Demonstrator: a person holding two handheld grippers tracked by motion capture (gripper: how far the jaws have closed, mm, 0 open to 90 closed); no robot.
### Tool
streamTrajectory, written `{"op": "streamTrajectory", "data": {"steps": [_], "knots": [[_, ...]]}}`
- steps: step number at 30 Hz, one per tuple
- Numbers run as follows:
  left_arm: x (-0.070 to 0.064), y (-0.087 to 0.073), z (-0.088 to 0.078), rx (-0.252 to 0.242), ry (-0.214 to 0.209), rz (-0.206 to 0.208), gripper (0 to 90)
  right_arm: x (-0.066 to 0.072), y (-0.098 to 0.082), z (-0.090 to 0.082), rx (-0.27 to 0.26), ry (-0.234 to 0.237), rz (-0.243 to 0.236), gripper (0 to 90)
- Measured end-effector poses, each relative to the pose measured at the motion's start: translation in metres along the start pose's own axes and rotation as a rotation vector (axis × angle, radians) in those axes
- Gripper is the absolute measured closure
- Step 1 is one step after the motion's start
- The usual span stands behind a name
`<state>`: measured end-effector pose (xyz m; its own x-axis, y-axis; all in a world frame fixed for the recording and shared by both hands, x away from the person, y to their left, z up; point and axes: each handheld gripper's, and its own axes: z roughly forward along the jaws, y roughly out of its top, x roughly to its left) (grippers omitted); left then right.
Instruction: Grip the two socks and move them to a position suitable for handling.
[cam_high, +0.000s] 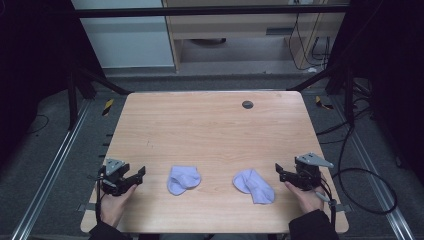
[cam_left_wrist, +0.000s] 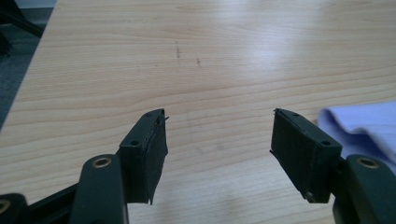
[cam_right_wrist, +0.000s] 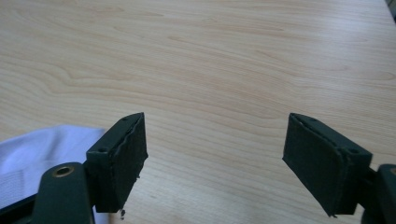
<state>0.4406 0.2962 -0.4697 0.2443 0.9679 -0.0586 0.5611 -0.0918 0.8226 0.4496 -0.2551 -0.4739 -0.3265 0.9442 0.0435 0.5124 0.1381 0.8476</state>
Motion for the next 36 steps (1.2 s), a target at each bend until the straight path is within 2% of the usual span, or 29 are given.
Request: {"op": "streamTrajectory", "data": {"steps": [6,8,10,13,14,17,19,20,22,23,24,25,28,31,34,35,36], "knots": [[-0.014,-0.002,-0.006,-0.004,-0.043,0.001,36.8,0.008,0.003,-0.002,-0.01,0.028,-0.021,24.0],[-0.019,-0.002,-0.007,0.001,-0.062,0.015,36.8,0.014,0.007,-0.003,-0.017,0.044,-0.029,24.4],[-0.023,-0.002,-0.009,-0.007,-0.069,0.022,37.0,0.017,0.008,-0.003,-0.019,0.049,-0.026,24.4],[-0.027,-0.002,-0.01,-0.012,-0.077,0.033,37.3,0.025,0.013,-0.004,-0.034,0.082,-0.024,24.3],[-0.029,-0.003,-0.009,-0.007,-0.083,0.036,37.6,0.033,0.016,-0.003,-0.024,0.105,-0.044,24.2],[-0.031,-0.003,-0.009,-0.005,-0.089,0.038,38.0,0.043,0.02,0.0,-0.015,0.126,-0.082,24.4],[-0.033,-0.003,-0.008,-0.005,-0.094,0.039,38.2,0.047,0.022,0.001,-0.015,0.135,-0.094,24.7],[-0.034,-0.003,-0.008,-0.002,-0.102,0.041,38.5,0.056,0.026,0.004,-0.013,0.167,-0.102,26.1],[-0.035,-0.003,-0.007,0.002,-0.105,0.045,38.8,0.059,0.027,0.005,-0.009,0.178,-0.103,26.4],[-0.036,-0.003,-0.007,0.005,-0.109,0.046,39.1,0.064,0.028,0.007,-0.006,0.188,-0.107,26.8],[-0.037,-0.004,-0.006,0.005,-0.111,0.049,39.4,0.074,0.031,0.011,-0.003,0.208,-0.134,27.7],[-0.037,-0.004,-0.006,0.005,-0.111,0.049,39.6,0.074,0.031,0.011,-0.003,0.208,-0.134,27.7],[-0.041,-0.004,-0.007,0.009,-0.112,0.058,40.2,0.089,0.038,0.016,0.001,0.243,-0.156,28.9],[-0.042,-0.004,-0.007,0.007,-0.109,0.063,40.8,0.098,0.043,0.02,-0.001,0.273,-0.156,29.7],[-0.043,-0.004,-0.007,0.015,-0.111,0.065,41.7,0.104,0.046,0.022,0.001,0.282,-0.173,30.1],[-0.044,-0.005,-0.006,0.019,-0.111,0.067,42.1,0.112,0.05,0.025,0.0,0.302,-0.18,30.6],[-0.044,-0.005,-0.006,0.022,-0.113,0.068,42.1,0.112,0.05,0.025,0.0,0.302,-0.18,30.6]]}}
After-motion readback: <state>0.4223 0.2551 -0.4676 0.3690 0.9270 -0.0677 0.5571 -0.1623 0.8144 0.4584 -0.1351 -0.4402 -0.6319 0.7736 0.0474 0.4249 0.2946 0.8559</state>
